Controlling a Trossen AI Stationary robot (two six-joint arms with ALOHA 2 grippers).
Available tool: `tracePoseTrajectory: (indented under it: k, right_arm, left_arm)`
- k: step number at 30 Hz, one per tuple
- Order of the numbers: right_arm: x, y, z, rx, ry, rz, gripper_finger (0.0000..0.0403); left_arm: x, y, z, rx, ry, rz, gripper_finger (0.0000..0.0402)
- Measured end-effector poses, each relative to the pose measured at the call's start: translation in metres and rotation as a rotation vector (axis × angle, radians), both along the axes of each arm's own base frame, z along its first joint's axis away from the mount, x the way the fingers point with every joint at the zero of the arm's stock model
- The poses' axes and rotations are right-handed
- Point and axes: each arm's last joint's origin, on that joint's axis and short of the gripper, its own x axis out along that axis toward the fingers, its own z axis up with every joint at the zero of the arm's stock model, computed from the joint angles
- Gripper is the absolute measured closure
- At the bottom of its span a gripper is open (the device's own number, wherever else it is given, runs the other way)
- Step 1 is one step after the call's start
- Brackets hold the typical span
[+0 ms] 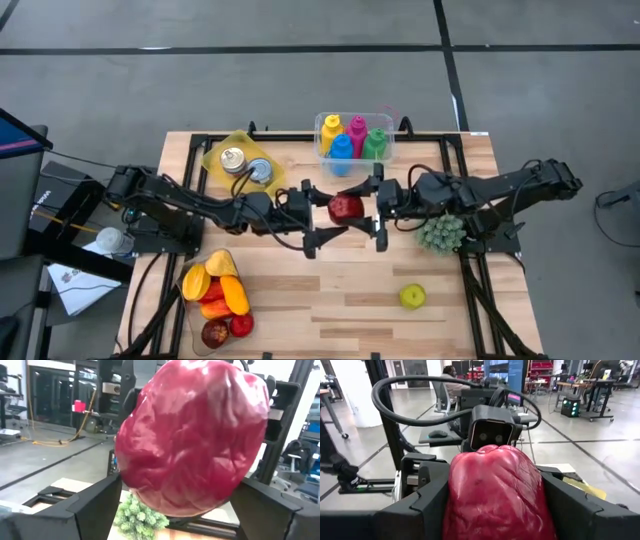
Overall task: Pick & Place Food Item
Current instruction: Put the red apple into the transparent bin
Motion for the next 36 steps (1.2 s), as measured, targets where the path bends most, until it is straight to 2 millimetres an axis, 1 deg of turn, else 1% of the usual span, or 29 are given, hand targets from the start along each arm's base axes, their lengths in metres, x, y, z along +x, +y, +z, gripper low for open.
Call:
tracePoseTrajectory:
  k: [6, 18, 20, 22, 27, 29, 31, 33, 36]
  right_arm:
    - [-0.002, 0.001, 0.003, 0.012, -0.012, 0.006, 0.0142]
    - [0.001, 0.002, -0.002, 0.017, 0.015, 0.027, 0.0139]
    - [0.000, 0.001, -0.003, 0.003, 0.029, 0.027, 0.0129]
    - [-0.003, 0.000, -0.001, -0.012, 0.034, 0.029, 0.0109]
    - [-0.013, -0.004, 0.003, -0.042, 0.043, 0.028, 0.0034]
    - [-0.015, -0.004, 0.004, -0.043, 0.040, 0.018, 0.0013]
    - [-0.018, -0.006, 0.007, -0.050, 0.029, 0.003, 0.0009]
    - [-0.024, -0.007, 0.012, -0.061, 0.008, 0.001, 0.0015]
    - [-0.037, -0.010, 0.022, -0.051, -0.037, 0.001, 0.0022]
  left_arm:
    - [-0.001, 0.001, 0.003, 0.028, -0.019, -0.007, 0.0072]
    - [0.000, 0.001, 0.001, 0.054, -0.002, -0.009, 0.0151]
    - [0.000, 0.001, 0.000, 0.058, 0.010, -0.008, 0.0155]
    - [0.000, 0.001, -0.001, 0.061, 0.016, -0.007, 0.0155]
    - [0.000, 0.002, 0.002, 0.033, -0.003, -0.008, 0.0156]
    - [-0.001, 0.002, 0.002, 0.027, -0.007, -0.008, 0.0157]
    - [-0.001, 0.002, 0.002, 0.028, -0.001, -0.008, 0.0156]
    - [0.000, 0.002, 0.001, 0.027, 0.004, -0.001, 0.0155]
    - [-0.001, 0.002, -0.002, 0.026, 0.045, 0.020, 0.0155]
